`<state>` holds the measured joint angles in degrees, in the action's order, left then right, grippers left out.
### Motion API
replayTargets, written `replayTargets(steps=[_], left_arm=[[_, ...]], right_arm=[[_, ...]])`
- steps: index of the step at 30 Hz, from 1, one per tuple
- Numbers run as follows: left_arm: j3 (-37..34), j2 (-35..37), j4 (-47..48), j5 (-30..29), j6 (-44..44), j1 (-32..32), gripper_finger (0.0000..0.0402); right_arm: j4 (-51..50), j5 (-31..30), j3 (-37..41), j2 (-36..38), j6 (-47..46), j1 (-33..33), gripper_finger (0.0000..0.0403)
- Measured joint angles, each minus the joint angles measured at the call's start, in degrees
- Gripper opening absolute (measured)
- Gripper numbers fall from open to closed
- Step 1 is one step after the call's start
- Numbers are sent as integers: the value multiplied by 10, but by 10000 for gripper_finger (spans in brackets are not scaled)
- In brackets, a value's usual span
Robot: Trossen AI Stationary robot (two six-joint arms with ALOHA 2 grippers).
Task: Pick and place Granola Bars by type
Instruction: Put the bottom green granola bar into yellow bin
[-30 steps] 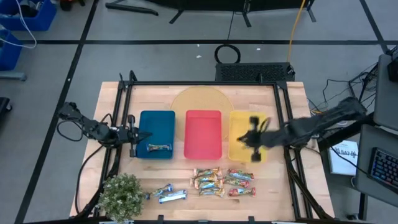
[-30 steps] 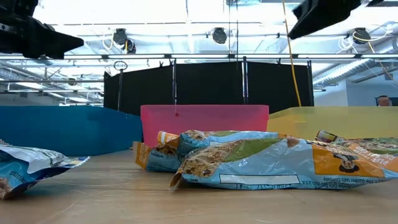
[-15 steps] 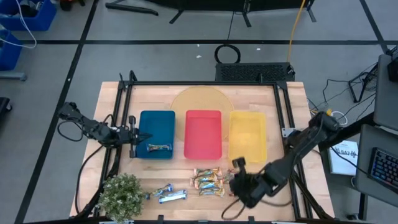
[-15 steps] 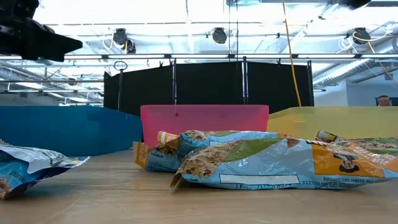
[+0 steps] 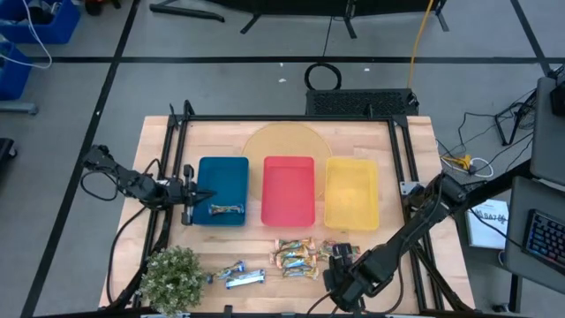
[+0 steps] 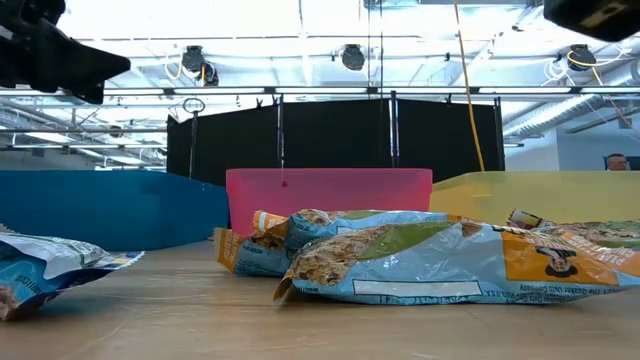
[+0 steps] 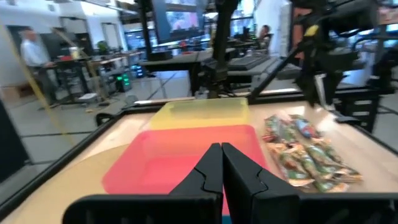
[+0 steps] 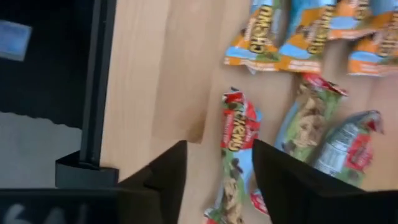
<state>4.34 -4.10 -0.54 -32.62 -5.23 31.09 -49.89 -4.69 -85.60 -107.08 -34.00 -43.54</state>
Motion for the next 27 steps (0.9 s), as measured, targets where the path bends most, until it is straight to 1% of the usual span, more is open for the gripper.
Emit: replayTargets(steps=[2,5,11,15,21,24,27], left_arm=[[0,0,0,19,-3,0,8],[0,0,0,32,-4,0,8],[0,0,0,32,-12,0,8],[0,0,0,32,-15,0,8],[0,0,0,32,-6,0,8],[0,0,1,32,-5,0,8],[0,0,4,32,-4,0,8]], right_arm=[[-1,2,0,-9,1,-6,195],[-15,4,0,-27,1,-11,204],[-27,1,4,-57,26,-13,199],[-26,1,29,-63,17,-13,187],[1,3,88,-59,-14,-17,158],[29,4,114,-59,-26,-20,135],[46,15,124,-59,-28,-20,103]])
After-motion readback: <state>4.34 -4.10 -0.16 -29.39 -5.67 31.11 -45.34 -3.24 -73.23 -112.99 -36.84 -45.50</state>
